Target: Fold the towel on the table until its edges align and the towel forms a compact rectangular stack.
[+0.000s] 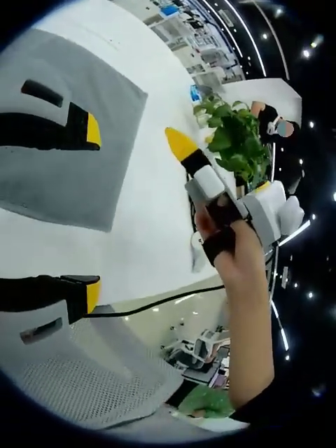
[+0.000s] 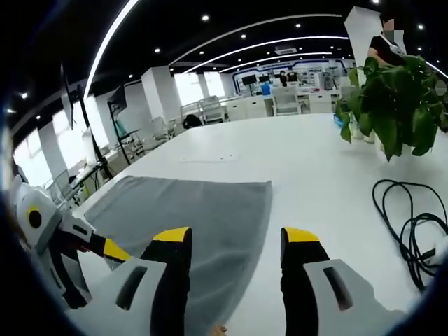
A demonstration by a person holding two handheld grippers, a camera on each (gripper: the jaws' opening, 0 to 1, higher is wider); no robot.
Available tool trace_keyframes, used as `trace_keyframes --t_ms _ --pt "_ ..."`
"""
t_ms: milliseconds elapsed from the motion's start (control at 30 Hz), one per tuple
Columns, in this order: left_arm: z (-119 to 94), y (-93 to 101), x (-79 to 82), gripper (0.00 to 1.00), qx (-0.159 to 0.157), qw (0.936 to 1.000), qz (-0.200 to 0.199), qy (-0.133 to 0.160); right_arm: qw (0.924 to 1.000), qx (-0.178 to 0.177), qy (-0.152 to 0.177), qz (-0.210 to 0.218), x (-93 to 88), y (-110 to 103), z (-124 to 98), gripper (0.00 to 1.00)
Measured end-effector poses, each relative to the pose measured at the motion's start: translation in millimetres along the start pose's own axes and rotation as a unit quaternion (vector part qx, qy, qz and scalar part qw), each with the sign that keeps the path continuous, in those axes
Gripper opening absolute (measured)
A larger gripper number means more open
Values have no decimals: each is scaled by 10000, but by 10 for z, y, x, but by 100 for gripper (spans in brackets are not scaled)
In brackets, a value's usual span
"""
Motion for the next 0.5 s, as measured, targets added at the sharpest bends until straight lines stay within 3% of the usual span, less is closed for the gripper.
trace_keyframes --t_ms 133,400,433,500 --pt "132 4 -24 64 -54 9995 255 -166 10000 16 -68 -25 -4 43 123 50" --pt "371 17 -42 53 -379 9991 76 -192 9999 -2 -142 -44 1 130 342 48" --pt "394 16 -46 52 -404 9990 65 -200 9984 -178 -346 -409 6 143 349 47" --pt "453 15 -62 49 -460 9987 -10 -218 9963 -287 -418 -697 24 147 398 46"
Point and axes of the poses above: the point that each gripper's makers call its tool centre point, and the gripper's own axes: z roughly forward along the fingers, y roughly to its right, x roughly out of its top, the point moved 10 cm from there along -z, roughly backward along the fingers, and after that the axes turned 5 degrees about -z, right-handed, at the moved point
